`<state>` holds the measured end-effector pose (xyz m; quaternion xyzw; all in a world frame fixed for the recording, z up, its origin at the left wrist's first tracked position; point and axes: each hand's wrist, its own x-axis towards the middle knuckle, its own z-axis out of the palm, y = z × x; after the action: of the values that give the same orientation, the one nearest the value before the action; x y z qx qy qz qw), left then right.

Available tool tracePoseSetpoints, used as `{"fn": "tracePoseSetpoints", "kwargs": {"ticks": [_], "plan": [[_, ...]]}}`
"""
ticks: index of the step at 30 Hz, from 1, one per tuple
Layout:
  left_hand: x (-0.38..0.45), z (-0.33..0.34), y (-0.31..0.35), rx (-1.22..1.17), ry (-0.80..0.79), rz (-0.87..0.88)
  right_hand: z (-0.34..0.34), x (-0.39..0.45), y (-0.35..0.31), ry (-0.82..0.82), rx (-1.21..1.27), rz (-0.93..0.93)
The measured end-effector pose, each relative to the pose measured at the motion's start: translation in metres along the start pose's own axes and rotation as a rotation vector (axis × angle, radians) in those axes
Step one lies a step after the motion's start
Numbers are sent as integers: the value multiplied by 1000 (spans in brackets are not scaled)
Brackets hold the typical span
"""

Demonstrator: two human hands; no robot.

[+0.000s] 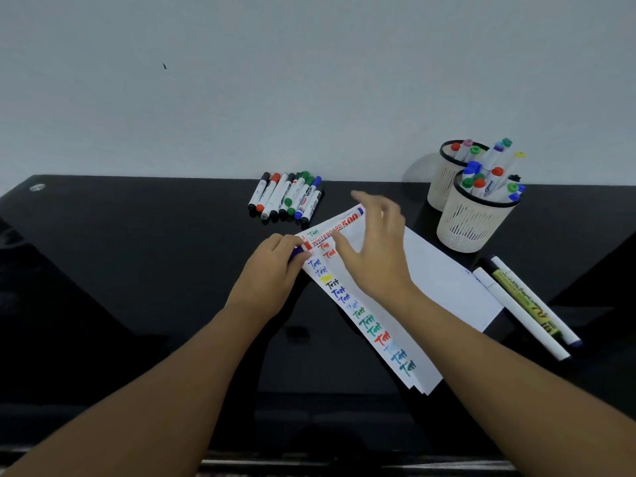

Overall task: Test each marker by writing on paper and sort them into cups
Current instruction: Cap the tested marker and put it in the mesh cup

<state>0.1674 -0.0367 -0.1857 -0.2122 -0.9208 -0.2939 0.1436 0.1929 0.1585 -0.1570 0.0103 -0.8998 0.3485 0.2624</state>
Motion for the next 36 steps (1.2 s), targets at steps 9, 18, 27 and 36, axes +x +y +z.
{"fn": "tracePoseSetpoints", "kwargs": {"ticks": [9, 18, 27, 36], "plan": [[-7, -6, 6, -132, 36, 31, 0, 21, 3, -522, -488, -479], [-3, 1, -2, -29, 72, 75, -5, 25, 10, -499, -484, -473], [-3, 4, -5, 25, 106, 209, -13, 25, 10, -521, -548, -442], [-4, 3, -4, 50, 103, 230, -13, 19, 7, -437, -627, -428]]}}
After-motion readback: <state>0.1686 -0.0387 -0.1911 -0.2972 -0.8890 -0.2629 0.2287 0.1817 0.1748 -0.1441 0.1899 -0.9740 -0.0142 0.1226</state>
